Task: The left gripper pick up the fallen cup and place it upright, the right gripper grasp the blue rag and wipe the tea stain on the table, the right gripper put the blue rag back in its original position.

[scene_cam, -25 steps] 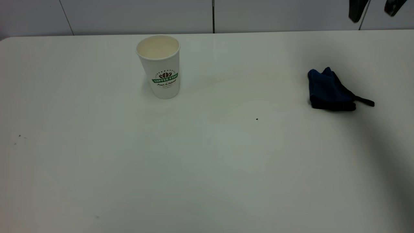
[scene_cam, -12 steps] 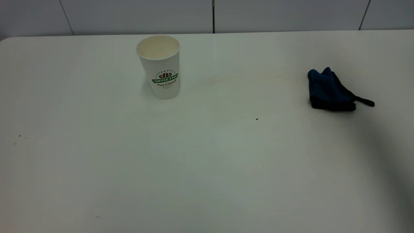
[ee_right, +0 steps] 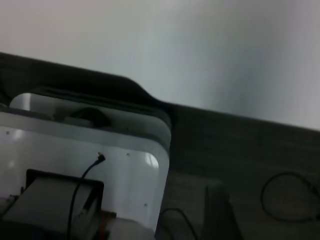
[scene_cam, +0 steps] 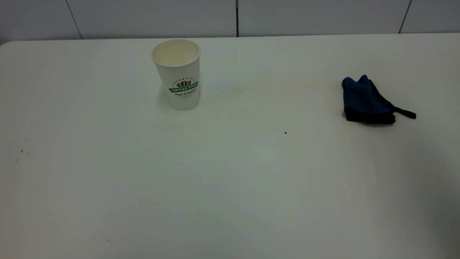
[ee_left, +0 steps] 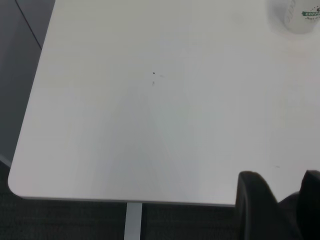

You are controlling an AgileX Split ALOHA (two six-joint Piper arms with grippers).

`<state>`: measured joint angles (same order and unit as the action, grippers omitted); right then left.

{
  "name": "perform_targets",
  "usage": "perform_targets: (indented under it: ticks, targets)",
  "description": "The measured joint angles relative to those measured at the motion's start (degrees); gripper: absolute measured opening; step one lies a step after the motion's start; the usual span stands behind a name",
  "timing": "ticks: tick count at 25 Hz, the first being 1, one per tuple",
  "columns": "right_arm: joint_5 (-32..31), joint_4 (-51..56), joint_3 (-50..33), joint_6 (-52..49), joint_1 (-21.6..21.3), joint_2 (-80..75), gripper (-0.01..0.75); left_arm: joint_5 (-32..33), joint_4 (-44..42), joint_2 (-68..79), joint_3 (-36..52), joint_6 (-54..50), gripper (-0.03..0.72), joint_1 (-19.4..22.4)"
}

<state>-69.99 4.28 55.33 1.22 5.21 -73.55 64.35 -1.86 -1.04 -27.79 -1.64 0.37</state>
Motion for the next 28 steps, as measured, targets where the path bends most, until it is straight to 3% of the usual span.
perform_targets:
  ticks: [7, 14, 18, 28]
  targets:
    - [0.0, -2.0, -15.0, -1.2, 0.0, 19.9, 0.522, 0.0, 0.0, 0.0, 0.0, 0.0, 0.238, 0.0]
    - [-0.9, -4.8, -19.6, -1.6, 0.0, 45.5, 0.522, 0.0, 0.0, 0.0, 0.0, 0.0, 0.238, 0.0]
    - [2.6, -4.9, -22.8, -1.7, -0.8, 56.2, 0.522, 0.0, 0.0, 0.0, 0.0, 0.0, 0.238, 0.0]
    - [5.8, -4.3, -28.5, -1.7, -2.6, 70.6, 0.554, 0.0, 0.0, 0.0, 0.0, 0.0, 0.238, 0.0]
